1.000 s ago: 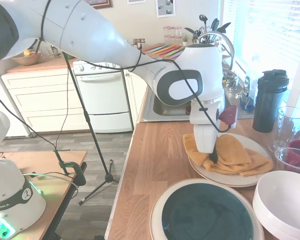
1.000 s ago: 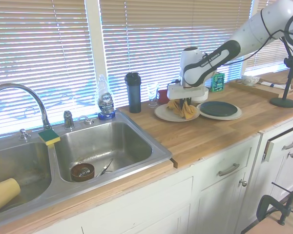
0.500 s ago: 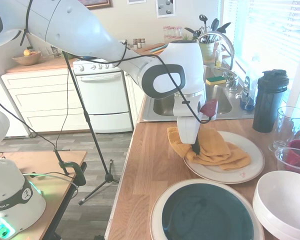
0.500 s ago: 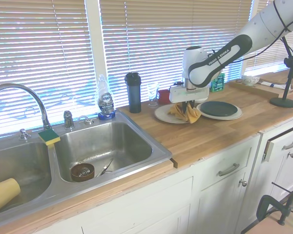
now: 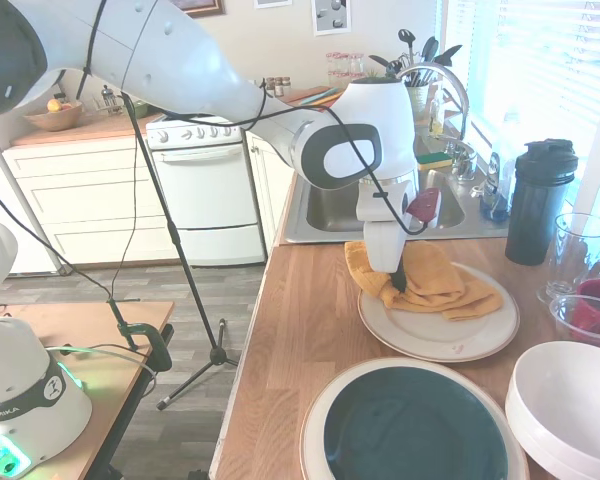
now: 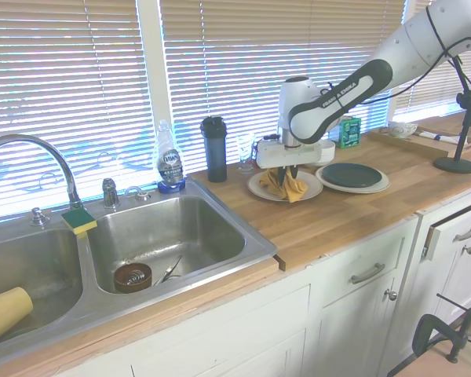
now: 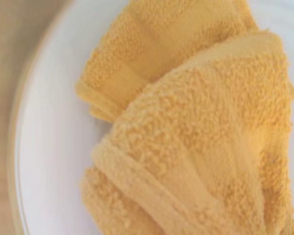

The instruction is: Wipe the white plate in clockwise motion

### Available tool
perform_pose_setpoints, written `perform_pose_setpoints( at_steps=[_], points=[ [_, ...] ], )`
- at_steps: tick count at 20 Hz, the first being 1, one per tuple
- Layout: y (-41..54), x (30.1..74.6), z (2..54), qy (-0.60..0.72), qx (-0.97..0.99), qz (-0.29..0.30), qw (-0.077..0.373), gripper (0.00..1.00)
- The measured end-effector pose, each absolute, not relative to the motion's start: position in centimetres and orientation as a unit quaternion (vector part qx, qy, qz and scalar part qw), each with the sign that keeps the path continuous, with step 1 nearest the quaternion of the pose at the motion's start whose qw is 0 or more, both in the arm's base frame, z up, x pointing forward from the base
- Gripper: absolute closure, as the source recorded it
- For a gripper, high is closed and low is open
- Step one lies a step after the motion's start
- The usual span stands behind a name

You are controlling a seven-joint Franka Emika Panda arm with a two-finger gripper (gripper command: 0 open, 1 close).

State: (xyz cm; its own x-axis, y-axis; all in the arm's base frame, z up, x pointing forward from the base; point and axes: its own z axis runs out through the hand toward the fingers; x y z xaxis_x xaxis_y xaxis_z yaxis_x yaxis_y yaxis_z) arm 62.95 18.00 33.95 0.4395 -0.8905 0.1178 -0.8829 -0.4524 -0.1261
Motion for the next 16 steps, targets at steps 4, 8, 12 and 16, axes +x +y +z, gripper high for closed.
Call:
perform_pose_setpoints(
  at_steps=[4, 8, 12, 16],
  points=[
    [17.1, 65.0, 34.0, 0.532, -0.841, -0.093, 0.027, 1.00],
    [15.7, 66.2, 34.2, 0.542, -0.834, -0.099, 0.027, 1.00],
    [14.4, 66.5, 34.3, 0.544, -0.833, -0.105, 0.014, 1.00],
    [13.9, 66.0, 34.2, 0.542, -0.834, -0.106, 0.002, 1.00]
  ],
)
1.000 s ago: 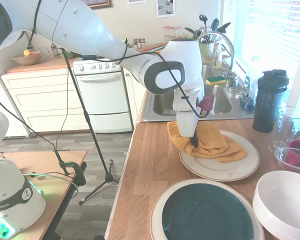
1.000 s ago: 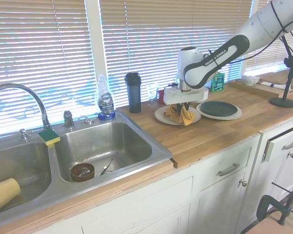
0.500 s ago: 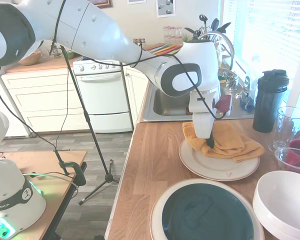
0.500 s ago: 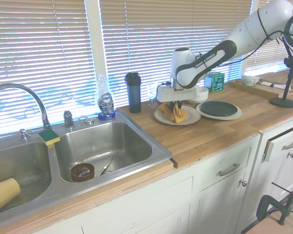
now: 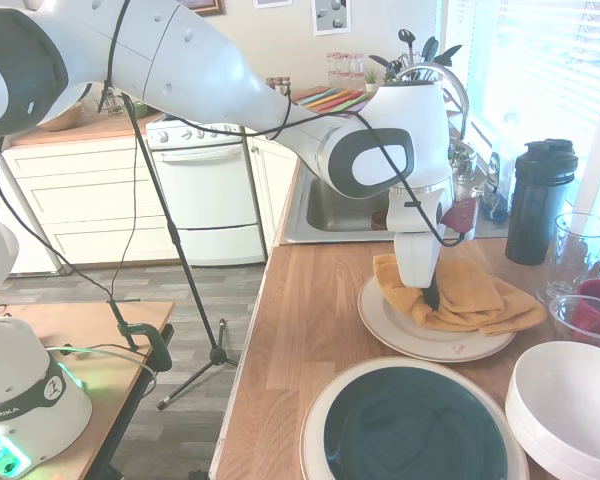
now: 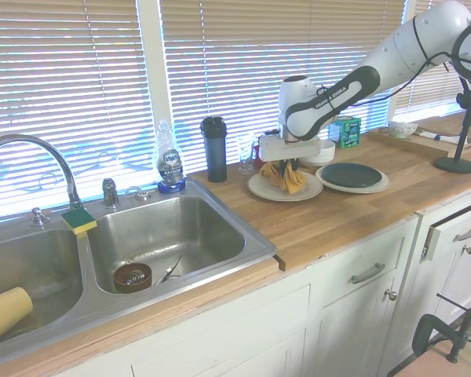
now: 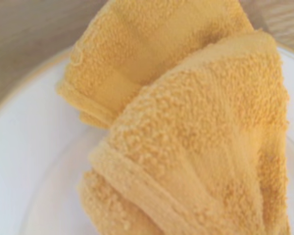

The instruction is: Wipe the white plate in clockwise motion

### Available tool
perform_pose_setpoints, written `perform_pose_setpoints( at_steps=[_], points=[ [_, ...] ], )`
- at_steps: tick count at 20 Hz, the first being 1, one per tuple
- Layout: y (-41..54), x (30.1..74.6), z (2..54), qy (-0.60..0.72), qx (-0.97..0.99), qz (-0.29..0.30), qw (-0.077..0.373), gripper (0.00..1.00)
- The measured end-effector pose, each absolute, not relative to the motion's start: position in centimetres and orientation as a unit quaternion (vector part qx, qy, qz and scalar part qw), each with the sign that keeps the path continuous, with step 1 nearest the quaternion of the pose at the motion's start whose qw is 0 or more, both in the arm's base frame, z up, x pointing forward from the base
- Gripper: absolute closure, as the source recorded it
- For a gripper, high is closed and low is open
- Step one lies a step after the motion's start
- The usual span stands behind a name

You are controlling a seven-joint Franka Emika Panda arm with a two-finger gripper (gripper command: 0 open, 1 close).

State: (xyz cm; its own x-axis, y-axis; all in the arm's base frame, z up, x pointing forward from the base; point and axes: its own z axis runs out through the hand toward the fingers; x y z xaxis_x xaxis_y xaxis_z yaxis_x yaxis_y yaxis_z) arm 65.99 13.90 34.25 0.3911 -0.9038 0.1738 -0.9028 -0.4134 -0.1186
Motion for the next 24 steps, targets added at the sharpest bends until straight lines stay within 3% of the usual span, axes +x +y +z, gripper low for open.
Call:
perform_pose_setpoints(
  at_steps=[13, 24],
  points=[
    [13.4, 59.7, 35.6, 0.525, -0.846, -0.090, -0.024, 1.00],
    [18.8, 58.1, 36.1, 0.509, -0.858, -0.068, -0.001, 1.00]
  ],
)
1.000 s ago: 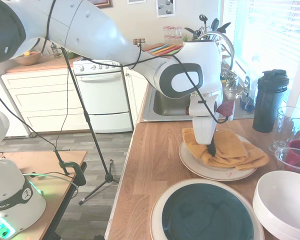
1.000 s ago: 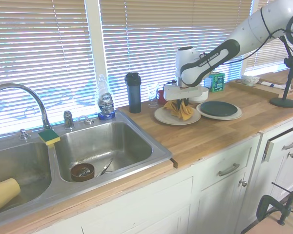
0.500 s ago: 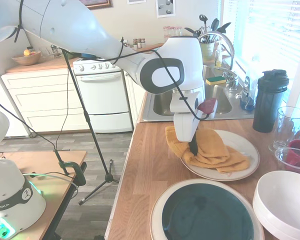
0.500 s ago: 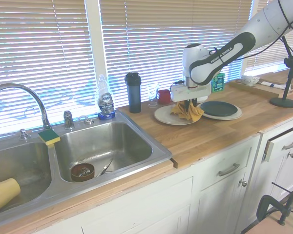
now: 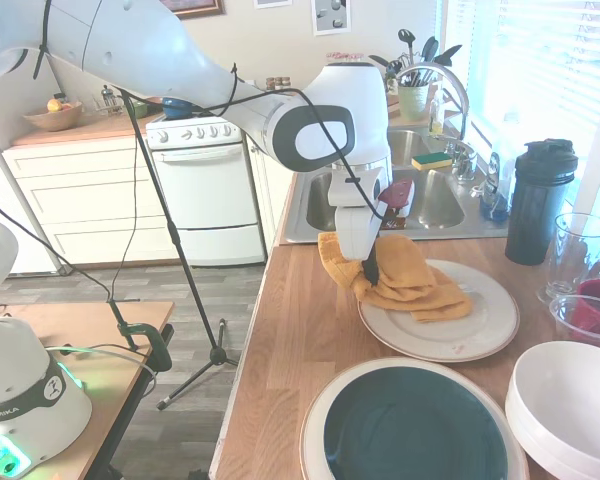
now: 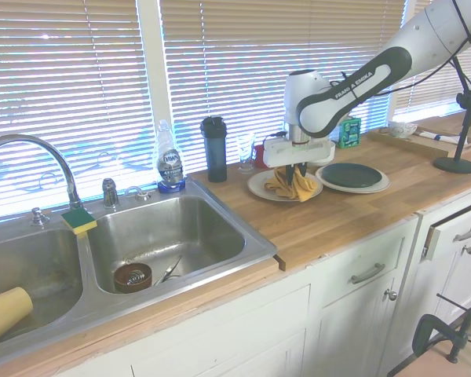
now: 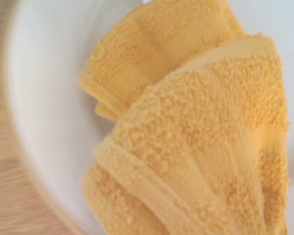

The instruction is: Wipe the white plate in clockwise motion

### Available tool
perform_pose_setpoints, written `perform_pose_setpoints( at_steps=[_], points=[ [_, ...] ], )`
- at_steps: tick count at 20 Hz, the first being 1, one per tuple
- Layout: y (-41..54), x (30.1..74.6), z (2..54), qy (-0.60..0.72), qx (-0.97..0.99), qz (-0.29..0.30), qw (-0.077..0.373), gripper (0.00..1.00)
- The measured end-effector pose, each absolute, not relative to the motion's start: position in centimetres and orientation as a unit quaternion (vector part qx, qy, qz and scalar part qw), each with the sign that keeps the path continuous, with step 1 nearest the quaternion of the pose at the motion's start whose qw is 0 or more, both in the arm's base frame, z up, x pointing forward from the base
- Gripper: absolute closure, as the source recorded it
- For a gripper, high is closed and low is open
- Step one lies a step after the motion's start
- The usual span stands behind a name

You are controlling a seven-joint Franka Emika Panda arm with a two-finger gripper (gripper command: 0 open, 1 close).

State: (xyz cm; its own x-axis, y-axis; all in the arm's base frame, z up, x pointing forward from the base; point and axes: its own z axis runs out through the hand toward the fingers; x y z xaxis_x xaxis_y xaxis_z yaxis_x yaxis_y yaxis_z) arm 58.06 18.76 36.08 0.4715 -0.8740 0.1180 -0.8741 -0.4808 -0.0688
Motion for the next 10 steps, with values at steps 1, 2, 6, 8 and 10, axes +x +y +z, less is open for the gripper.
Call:
perform_pose_setpoints(
  at_steps=[1, 2, 6, 8, 10],
  points=[
    [19.0, 58.2, 36.1, -0.510, 0.857, 0.068, -0.001, 1.00],
    [19.2, 58.5, 36.0, -0.511, 0.857, 0.067, -0.003, 1.00],
    [19.6, 60.6, 35.4, -0.517, 0.853, 0.068, -0.011, 1.00],
    [19.5, 61.9, 35.1, -0.522, 0.850, 0.072, -0.015, 1.00],
    [19.0, 63.2, 34.9, -0.528, 0.846, 0.075, -0.017, 1.00]
  ],
)
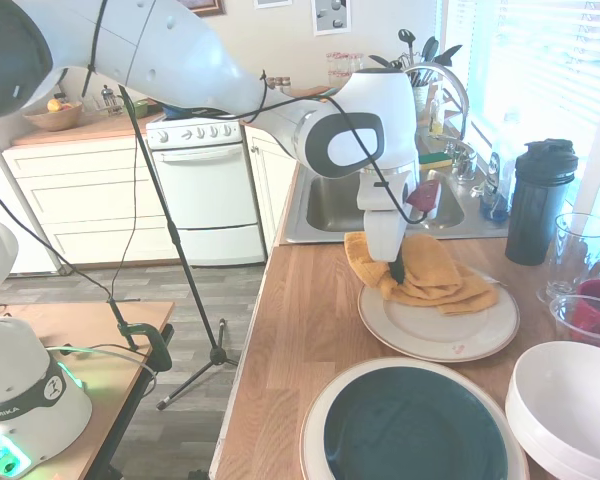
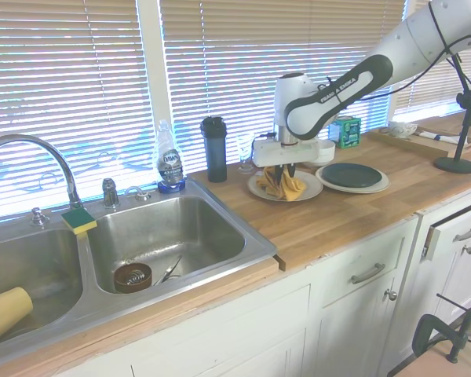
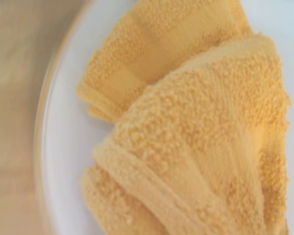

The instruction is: Wipe the white plate in clockwise motion

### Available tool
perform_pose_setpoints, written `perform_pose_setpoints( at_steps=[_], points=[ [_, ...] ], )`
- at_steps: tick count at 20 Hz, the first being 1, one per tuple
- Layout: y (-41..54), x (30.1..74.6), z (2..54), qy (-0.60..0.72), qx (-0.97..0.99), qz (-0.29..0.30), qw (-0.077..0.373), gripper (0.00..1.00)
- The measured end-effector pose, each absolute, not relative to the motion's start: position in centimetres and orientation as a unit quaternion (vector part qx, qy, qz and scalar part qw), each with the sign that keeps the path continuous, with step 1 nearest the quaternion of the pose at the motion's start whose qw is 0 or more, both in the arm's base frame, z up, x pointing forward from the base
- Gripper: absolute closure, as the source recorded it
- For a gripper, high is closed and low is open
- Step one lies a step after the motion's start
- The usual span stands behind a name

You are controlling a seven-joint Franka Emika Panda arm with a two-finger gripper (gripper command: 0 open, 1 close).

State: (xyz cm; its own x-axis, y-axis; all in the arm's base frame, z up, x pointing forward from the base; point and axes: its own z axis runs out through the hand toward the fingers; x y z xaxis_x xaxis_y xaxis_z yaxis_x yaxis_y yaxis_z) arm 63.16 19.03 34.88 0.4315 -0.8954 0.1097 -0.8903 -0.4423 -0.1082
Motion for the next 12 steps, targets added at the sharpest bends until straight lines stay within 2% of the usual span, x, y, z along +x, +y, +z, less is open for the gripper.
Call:
perform_pose_setpoints(
  at_steps=[6, 12],
  points=[
    [16.6, 65.6, 34.9, 0.545, -0.834, -0.090, 0.015, 1.00],
    [14.1, 66.1, 34.9, 0.554, -0.826, -0.100, -0.001, 1.00]
  ],
)
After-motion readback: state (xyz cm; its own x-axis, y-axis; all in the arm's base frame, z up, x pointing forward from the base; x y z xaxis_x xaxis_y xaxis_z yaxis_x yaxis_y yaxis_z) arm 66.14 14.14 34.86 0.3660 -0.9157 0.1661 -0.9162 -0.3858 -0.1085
